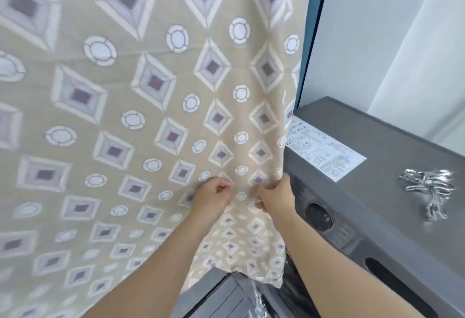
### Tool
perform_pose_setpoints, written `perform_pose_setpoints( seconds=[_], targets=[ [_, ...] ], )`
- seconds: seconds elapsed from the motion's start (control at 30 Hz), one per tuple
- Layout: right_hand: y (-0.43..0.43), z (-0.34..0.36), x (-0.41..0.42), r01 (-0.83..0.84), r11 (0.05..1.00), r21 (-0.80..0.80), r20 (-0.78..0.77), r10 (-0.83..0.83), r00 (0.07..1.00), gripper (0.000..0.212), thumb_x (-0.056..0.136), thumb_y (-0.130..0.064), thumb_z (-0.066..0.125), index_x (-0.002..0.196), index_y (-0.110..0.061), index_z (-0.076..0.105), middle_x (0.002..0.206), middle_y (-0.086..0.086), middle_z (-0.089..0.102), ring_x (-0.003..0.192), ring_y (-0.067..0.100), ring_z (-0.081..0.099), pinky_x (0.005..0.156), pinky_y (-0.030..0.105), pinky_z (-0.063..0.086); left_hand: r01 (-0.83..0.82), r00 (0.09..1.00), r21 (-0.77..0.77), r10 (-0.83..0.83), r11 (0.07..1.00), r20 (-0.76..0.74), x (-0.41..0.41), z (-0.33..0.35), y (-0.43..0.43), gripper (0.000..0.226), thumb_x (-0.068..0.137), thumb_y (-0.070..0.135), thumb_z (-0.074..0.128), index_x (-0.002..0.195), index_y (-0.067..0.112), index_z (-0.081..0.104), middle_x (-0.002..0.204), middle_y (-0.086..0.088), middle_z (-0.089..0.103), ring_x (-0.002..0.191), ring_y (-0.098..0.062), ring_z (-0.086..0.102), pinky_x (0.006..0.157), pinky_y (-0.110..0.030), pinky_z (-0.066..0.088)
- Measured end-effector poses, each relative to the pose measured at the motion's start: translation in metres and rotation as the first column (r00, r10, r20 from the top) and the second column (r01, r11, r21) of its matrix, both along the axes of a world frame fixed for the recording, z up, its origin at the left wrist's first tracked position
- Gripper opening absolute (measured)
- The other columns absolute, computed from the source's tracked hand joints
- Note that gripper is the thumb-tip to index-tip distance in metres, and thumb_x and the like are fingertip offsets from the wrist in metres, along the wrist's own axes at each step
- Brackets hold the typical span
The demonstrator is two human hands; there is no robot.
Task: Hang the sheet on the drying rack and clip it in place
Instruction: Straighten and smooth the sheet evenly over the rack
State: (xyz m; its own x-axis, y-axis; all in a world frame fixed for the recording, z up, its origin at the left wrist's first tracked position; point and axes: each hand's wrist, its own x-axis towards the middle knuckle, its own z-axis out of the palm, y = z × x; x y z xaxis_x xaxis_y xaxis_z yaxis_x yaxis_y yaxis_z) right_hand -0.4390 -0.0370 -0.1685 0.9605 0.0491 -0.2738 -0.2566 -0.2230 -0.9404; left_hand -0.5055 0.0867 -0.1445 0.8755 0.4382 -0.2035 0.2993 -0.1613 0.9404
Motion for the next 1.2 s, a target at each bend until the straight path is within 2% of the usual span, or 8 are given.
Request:
perform_pose_setpoints(
  seconds=[0.1, 0.3, 0.5, 0.67, 0.8, 0.93, 1.07, 1.2],
  targets=[
    [0.006, 0.016, 0.005, -0.028, 1.0, 0.003, 0.065, 0.028, 0.998, 0.016, 0.08, -0.009, 0.065, 0.092, -0.012, 0.055, 0.067, 0.004, 0.054, 0.043, 0.015, 0.046, 0.038, 0.018, 0.039, 0.001, 1.0, 0.058, -0.002, 0.998, 0.019, 0.004, 0.013, 0.001, 0.015, 0.089, 0.009, 0.054, 0.082, 0.02, 0.06, 0.083, -0.001, 0.063, 0.08, -0.019, 0.061, 0.056, -0.014, 0.044],
    [0.013, 0.049, 0.007, 0.034, 0.99, 0.138, 0.071, -0.045, 0.997, 0.019, 0.084, -0.005, 0.051, 0.102, -0.011, 0.05, 0.073, 0.006, 0.056, 0.049, 0.018, 0.052, 0.062, 0.036, 0.051, -0.021, 0.985, 0.147, -0.005, 0.989, 0.174, 0.009, 0.07, 0.009, 0.02, 0.089, 0.012, 0.058, 0.076, 0.028, 0.06, 0.081, 0.002, 0.064, 0.075, -0.014, 0.061, 0.064, -0.014, 0.044],
    [0.02, 0.129, 0.017, -0.03, 0.958, 0.286, 0.326, -0.069, 0.943, 0.012, 0.083, -0.007, 0.053, 0.086, -0.018, 0.049, 0.058, 0.003, 0.056, 0.046, 0.016, 0.047, 0.048, 0.03, 0.043, -0.022, 0.952, 0.216, -0.045, 0.976, 0.302, 0.015, 0.129, 0.008, 0.023, 0.089, 0.014, 0.056, 0.075, 0.032, 0.06, 0.086, -0.002, 0.067, 0.078, -0.016, 0.063, 0.058, -0.015, 0.046],
    [0.016, 0.152, 0.02, 0.026, 0.945, 0.326, 0.368, -0.152, 0.917, 0.012, 0.089, -0.013, 0.054, 0.078, -0.016, 0.048, 0.051, -0.001, 0.059, 0.056, 0.019, 0.053, 0.067, 0.041, 0.05, 0.003, 0.939, 0.193, -0.069, 0.981, 0.336, 0.021, 0.157, 0.003, 0.022, 0.089, 0.007, 0.053, 0.079, 0.025, 0.06, 0.077, 0.0, 0.066, 0.067, -0.013, 0.062, 0.069, -0.023, 0.047],
    [0.015, 0.169, 0.017, -0.049, 0.948, 0.315, 0.421, -0.093, 0.902, 0.009, 0.086, -0.025, 0.058, 0.088, -0.022, 0.051, 0.055, -0.001, 0.056, 0.055, 0.017, 0.05, 0.062, 0.034, 0.044, 0.022, 0.924, 0.208, -0.099, 0.978, 0.37, 0.019, 0.171, 0.001, 0.02, 0.089, 0.005, 0.054, 0.079, 0.022, 0.061, 0.075, -0.001, 0.065, 0.063, -0.012, 0.061, 0.066, -0.023, 0.05],
    [0.019, 0.205, 0.016, -0.074, 0.97, 0.233, 0.511, -0.058, 0.858, 0.026, 0.09, -0.025, 0.056, 0.066, -0.02, 0.047, 0.05, -0.004, 0.048, 0.049, 0.014, 0.042, 0.039, 0.015, 0.035, -0.014, 0.899, 0.236, -0.092, 0.972, 0.429, 0.017, 0.198, 0.009, 0.022, 0.089, 0.006, 0.053, 0.082, 0.026, 0.059, 0.073, 0.002, 0.067, 0.06, -0.007, 0.062, 0.069, -0.028, 0.051],
    [0.029, 0.232, 0.006, -0.091, 0.954, 0.285, 0.532, -0.079, 0.843, 0.006, 0.089, -0.022, 0.055, 0.089, -0.017, 0.053, 0.071, -0.005, 0.054, 0.067, 0.015, 0.051, 0.055, 0.022, 0.038, -0.057, 0.851, 0.262, -0.09, 0.963, 0.517, 0.007, 0.232, 0.017, 0.021, 0.09, 0.006, 0.053, 0.09, 0.027, 0.056, 0.07, 0.003, 0.065, 0.059, -0.007, 0.062, 0.063, -0.017, 0.048],
    [0.049, 0.281, -0.005, -0.191, 0.93, 0.315, 0.658, -0.069, 0.749, 0.022, 0.088, -0.028, 0.059, 0.105, -0.02, 0.048, 0.072, -0.002, 0.055, 0.067, 0.015, 0.054, 0.065, 0.028, 0.043, -0.147, 0.815, 0.365, -0.097, 0.919, 0.571, -0.007, 0.269, 0.029, 0.019, 0.089, 0.013, 0.054, 0.091, 0.031, 0.055, 0.071, 0.008, 0.064, 0.067, -0.008, 0.064, 0.07, -0.026, 0.047]
  ],
)
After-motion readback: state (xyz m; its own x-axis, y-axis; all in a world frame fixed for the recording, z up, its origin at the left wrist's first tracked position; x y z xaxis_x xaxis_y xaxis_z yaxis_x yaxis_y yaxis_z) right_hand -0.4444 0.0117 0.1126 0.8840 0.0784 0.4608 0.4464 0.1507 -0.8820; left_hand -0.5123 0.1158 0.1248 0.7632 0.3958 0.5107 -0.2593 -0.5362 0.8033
